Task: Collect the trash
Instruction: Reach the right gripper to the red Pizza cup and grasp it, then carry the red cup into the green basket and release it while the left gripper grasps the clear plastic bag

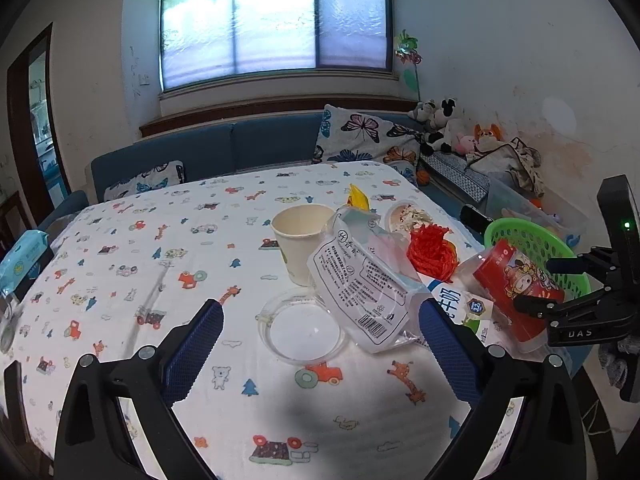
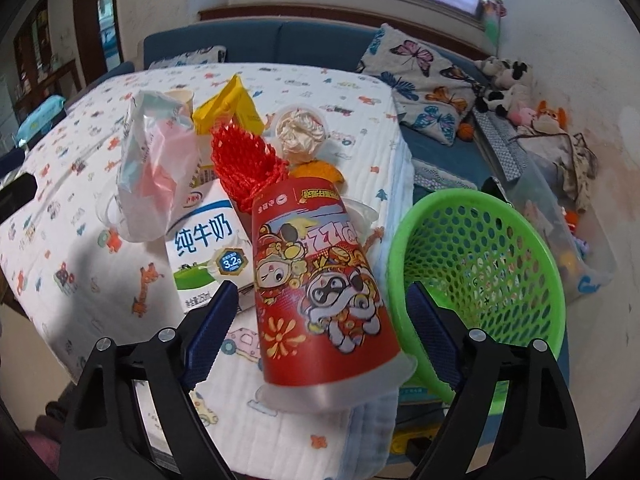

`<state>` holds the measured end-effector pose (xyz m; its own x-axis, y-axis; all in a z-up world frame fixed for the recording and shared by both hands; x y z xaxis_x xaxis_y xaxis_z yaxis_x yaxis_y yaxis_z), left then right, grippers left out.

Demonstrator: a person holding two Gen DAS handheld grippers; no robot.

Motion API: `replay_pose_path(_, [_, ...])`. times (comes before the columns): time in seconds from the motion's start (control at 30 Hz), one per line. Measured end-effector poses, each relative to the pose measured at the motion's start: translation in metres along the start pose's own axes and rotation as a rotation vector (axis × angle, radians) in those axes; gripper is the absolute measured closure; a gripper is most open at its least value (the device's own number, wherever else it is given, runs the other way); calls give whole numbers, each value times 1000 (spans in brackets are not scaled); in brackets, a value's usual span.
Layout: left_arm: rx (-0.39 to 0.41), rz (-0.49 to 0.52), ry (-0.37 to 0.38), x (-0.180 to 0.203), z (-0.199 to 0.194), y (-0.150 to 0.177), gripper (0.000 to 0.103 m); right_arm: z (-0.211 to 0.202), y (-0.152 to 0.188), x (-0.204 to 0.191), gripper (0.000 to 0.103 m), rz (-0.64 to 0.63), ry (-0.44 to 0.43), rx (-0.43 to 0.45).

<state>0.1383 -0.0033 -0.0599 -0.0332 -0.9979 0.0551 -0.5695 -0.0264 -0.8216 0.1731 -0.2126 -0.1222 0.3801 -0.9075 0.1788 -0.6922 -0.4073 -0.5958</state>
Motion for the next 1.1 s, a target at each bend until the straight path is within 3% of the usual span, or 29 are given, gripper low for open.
replay_pose_path(0.17, [-35,-12,16,5,13,-4,18,8,-3,0,22,-39,-6,-18])
replay_pose_path(0.23, [-56,-32,37,6,20,-7,18,12,-4,0,23,-54,-8,-27])
replay_pose_path(0.7, [-201,-69,170,45,62,-4,47,24,-6,-2,34,-83,-52,-37])
replay_pose_path(1.1, [-293,-89,189,55,85,8,64,22,-6,0,34,-63,-73,-10])
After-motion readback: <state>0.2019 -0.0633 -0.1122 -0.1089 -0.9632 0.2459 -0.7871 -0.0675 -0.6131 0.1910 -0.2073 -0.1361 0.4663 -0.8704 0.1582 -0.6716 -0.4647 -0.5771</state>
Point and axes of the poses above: each gripper's, at about its wrist camera, not at the fingertips, and z roughly the way its jaws point, x to its right, y to its underside, the point moved 8 cm from there along z, roughly the way its jaws point, and after that the axes turned 5 degrees about -z, right-handed, at the moved point
